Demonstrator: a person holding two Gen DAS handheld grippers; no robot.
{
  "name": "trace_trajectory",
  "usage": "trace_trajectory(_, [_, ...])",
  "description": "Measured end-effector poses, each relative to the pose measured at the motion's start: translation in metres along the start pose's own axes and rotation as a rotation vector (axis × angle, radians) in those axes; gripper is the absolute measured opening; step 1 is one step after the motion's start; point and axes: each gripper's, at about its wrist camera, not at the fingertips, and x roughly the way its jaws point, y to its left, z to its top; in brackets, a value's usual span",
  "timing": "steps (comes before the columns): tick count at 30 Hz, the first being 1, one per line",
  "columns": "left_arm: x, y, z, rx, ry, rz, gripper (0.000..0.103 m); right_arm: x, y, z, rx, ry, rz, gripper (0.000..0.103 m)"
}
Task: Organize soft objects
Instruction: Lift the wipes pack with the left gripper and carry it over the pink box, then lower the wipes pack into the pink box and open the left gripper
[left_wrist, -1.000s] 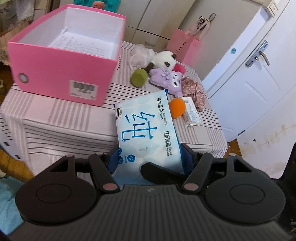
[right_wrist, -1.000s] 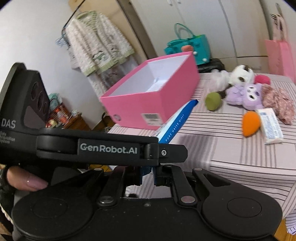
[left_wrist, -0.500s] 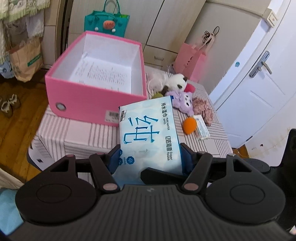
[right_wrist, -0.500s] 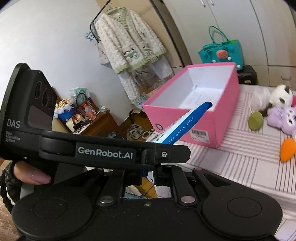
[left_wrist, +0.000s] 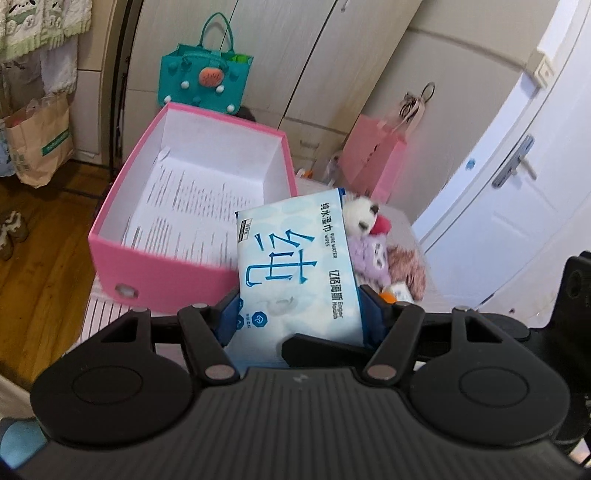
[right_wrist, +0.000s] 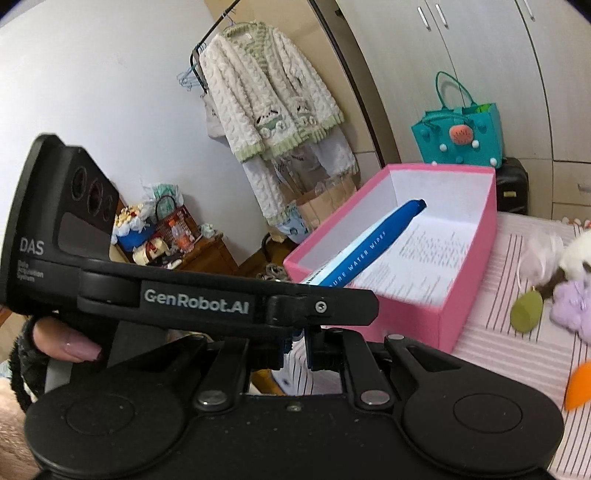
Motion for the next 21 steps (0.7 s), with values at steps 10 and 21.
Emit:
trace_trajectory(10, [0.067,0.03,0.067,-0.023,0.025,-0.013,0.065,0.034,-0.03,0.045,-0.006,-0.021,-0.038,0.014])
trace_trajectory(21, [0.173,0.063,0.122,-0.103,0.145,0.01,0.064,0.098,-0.093,0.085,0.073,0.03,-0.154,0.013])
